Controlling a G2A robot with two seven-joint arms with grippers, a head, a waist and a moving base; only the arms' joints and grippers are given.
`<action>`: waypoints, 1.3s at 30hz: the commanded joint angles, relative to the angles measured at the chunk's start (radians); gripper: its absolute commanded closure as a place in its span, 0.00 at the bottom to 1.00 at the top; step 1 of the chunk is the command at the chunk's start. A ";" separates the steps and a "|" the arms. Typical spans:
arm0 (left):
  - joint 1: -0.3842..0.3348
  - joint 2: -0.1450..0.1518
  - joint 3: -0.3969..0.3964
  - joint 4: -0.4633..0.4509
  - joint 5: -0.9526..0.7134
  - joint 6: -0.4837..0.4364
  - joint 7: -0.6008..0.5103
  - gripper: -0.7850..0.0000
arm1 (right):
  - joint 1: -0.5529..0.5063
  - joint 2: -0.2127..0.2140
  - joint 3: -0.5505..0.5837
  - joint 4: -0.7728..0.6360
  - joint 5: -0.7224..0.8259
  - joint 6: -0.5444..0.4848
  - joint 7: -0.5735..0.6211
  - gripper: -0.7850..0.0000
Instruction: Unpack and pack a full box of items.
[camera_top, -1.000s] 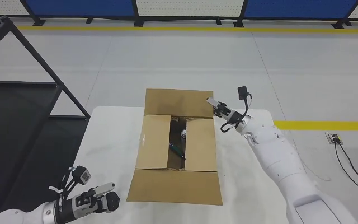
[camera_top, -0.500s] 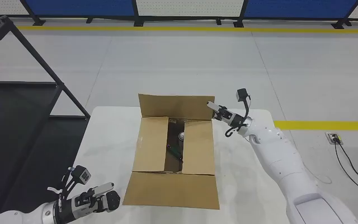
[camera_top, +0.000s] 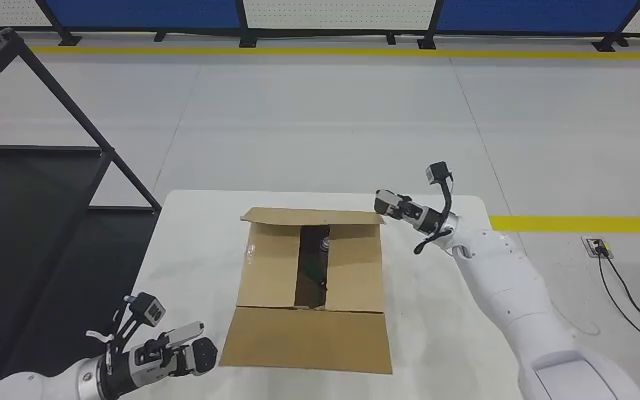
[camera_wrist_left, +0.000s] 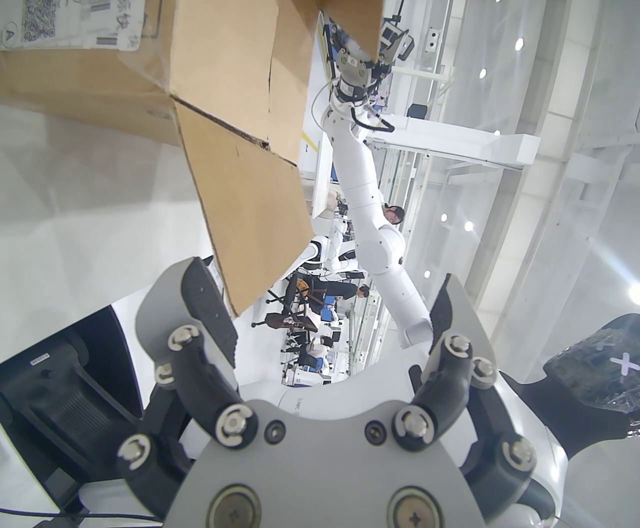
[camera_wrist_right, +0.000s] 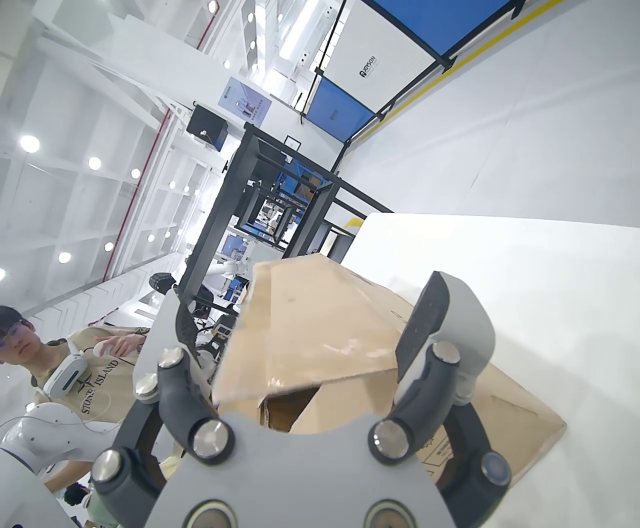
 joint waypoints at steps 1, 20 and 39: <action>-0.001 0.001 0.003 0.003 -0.002 0.000 0.001 0.00 | -0.001 -0.001 -0.003 -0.009 -0.005 0.001 -0.002 0.00; -0.032 -0.002 0.077 -0.002 -0.115 -0.037 0.116 0.00 | -0.020 0.010 -0.013 -0.084 -0.040 -0.011 0.011 0.00; -0.077 -0.013 0.111 -0.044 -0.217 -0.037 0.299 0.00 | -0.082 0.047 -0.034 -0.248 -0.055 0.005 0.027 0.00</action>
